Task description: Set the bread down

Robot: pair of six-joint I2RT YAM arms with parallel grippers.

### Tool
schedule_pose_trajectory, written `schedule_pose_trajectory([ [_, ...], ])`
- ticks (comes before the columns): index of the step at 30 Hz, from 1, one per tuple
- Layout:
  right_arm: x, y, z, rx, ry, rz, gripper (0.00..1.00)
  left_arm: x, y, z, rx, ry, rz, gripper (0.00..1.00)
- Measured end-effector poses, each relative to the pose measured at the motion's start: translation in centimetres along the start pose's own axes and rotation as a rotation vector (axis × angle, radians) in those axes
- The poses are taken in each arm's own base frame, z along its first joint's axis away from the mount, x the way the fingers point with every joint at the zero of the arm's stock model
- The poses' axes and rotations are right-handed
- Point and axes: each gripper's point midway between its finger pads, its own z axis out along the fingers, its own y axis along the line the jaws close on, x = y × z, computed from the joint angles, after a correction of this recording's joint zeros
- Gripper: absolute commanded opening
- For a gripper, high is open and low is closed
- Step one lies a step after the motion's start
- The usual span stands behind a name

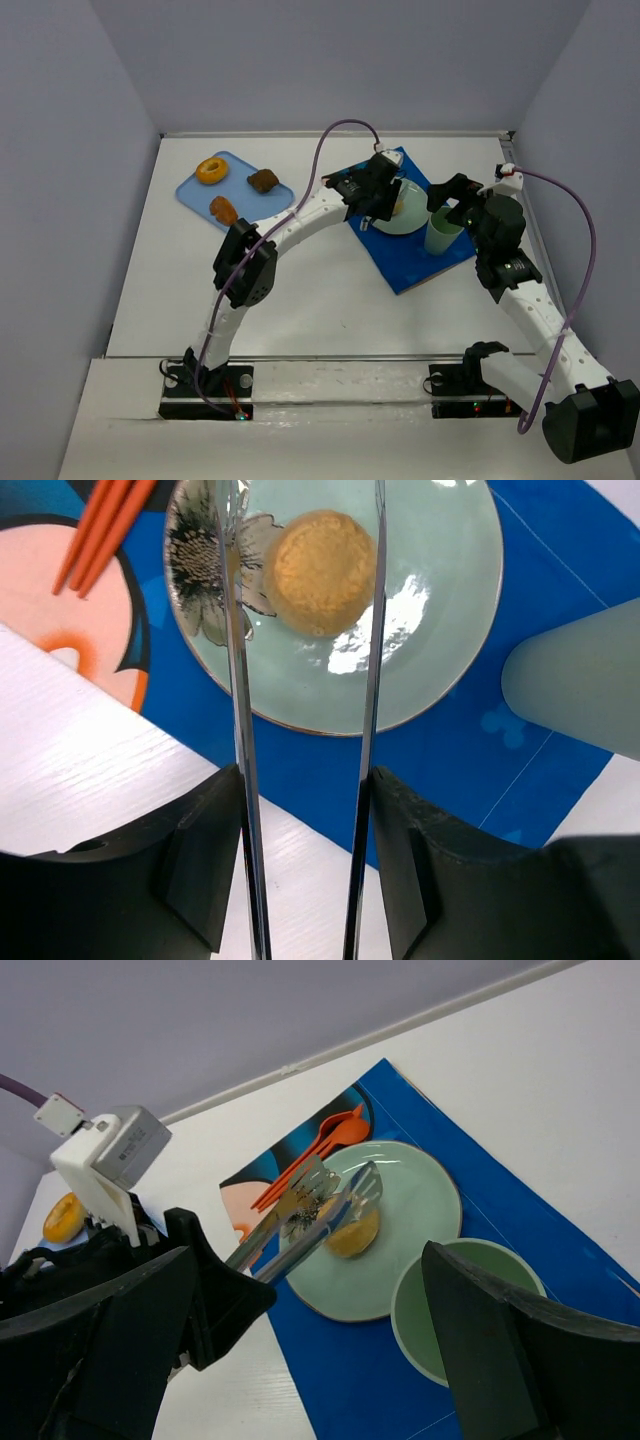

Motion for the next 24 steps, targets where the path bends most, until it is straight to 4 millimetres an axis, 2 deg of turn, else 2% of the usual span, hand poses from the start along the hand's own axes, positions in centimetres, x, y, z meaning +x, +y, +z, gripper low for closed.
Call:
schedule_pose_trajectory([
  [4, 0.0, 0.0, 0.0, 0.000, 0.000, 0.000, 1.00, -1.8, 0.6, -1.9, -0.034, -0.062, -0.013, 0.59],
  [9, 0.2, -0.1, 0.1, 0.002, 0.006, -0.001, 1.00, -3.9, 2.1, -7.0, -0.062, -0.161, -0.052, 0.60],
  [13, 0.5, -0.2, 0.3, 0.007, 0.017, -0.002, 1.00, -5.3, 4.4, -11.5, -0.108, -0.251, -0.137, 0.59],
  [15, 0.5, -0.2, 0.3, 0.007, 0.018, -0.002, 1.00, -5.2, 6.1, -12.7, -0.142, -0.273, -0.195, 0.59],
  [17, 0.6, -0.2, 0.3, 0.008, 0.018, -0.003, 1.00, -3.9, 9.4, -13.6, -0.214, -0.274, -0.269, 0.59],
  [19, 0.6, -0.2, 0.3, 0.008, 0.019, -0.003, 1.00, -1.5, 14.0, -14.2, -0.325, -0.252, -0.360, 0.59],
  [21, 0.6, -0.2, 0.3, 0.008, 0.019, -0.002, 1.00, 2.1, 19.8, -15.0, -0.474, -0.209, -0.461, 0.61],
  [22, 0.7, -0.3, 0.3, 0.009, 0.021, -0.003, 1.00, 3.3, 21.2, -15.3, -0.519, -0.199, -0.491, 0.62],
  [24, 0.9, -0.3, 0.5, 0.011, 0.030, -0.004, 1.00, 6.9, 25.1, -16.7, -0.648, -0.155, -0.564, 0.62],
])
